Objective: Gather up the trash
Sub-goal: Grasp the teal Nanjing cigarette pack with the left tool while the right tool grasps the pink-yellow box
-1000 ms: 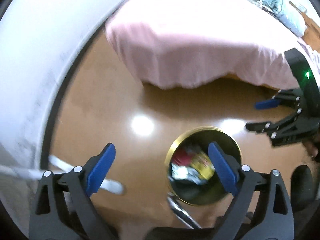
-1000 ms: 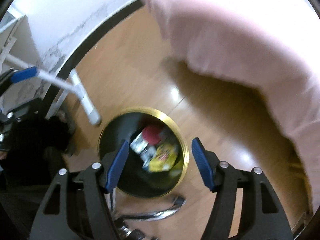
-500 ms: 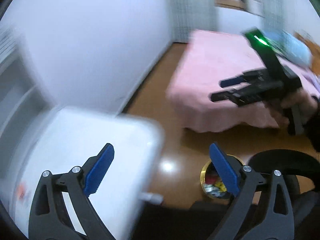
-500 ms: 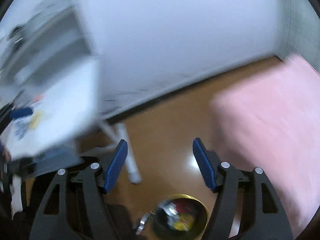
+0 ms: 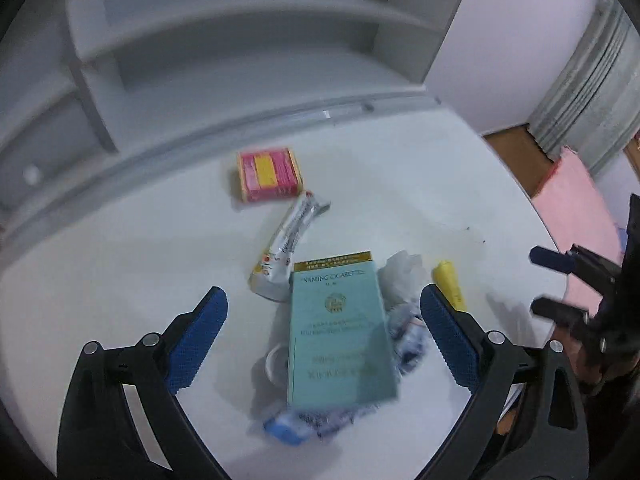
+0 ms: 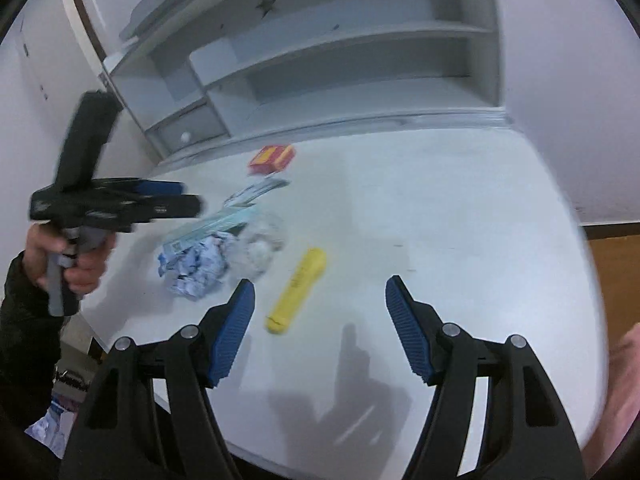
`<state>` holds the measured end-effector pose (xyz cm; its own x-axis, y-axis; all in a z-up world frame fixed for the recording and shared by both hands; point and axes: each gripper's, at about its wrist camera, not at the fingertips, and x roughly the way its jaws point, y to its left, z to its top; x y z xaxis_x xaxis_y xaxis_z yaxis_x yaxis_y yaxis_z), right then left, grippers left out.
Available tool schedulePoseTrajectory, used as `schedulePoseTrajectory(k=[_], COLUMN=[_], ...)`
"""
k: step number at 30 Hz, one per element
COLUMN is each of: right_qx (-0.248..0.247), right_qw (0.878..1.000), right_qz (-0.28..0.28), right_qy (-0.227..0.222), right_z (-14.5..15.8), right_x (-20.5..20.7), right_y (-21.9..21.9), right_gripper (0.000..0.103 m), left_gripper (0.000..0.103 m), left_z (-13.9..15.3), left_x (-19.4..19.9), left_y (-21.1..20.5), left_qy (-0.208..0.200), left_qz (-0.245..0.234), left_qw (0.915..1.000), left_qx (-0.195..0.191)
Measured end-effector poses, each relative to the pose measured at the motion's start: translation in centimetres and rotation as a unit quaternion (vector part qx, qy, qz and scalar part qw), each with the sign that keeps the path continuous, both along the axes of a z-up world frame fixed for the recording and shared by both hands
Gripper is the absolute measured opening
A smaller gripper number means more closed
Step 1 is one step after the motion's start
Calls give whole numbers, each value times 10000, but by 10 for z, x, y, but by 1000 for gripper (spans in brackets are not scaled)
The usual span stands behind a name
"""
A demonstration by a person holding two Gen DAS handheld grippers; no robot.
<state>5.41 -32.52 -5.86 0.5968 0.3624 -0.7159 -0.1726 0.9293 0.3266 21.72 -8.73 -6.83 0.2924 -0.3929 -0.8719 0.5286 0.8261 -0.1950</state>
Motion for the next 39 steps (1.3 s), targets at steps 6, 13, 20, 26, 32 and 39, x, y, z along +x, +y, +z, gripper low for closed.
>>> schedulePoseTrajectory(k=[6, 13, 20, 26, 32, 39], right_qx=[-105, -138, -194, -1255, -1948, -1944], right_qw=[9997, 9987, 9968, 9790, 9558, 9561], right_qz=[139, 378, 670, 1561, 2155, 2153], right_qy=[143, 313, 387, 382, 451, 419], right_z=[-3, -5, 12, 9, -24, -28], right_x=[12, 38, 100, 200, 246, 239], right_y=[28, 51, 84, 140, 169, 166], right_gripper=[66, 66, 66, 66, 65, 43], left_gripper=[94, 54, 54, 54, 54, 54], left_z=[-23, -36, 3, 24, 23, 20], left_x=[17, 8, -3, -12, -25, -26], left_y=[-11, -14, 25, 69, 103, 94], left_qy=[384, 551, 62, -296, -493, -550], left_qz=[-121, -403, -100, 344, 675, 686], left_qw=[9992, 9975, 9978, 9967, 9960, 9960], left_qx=[-53, -203, -651, -670, -301, -141])
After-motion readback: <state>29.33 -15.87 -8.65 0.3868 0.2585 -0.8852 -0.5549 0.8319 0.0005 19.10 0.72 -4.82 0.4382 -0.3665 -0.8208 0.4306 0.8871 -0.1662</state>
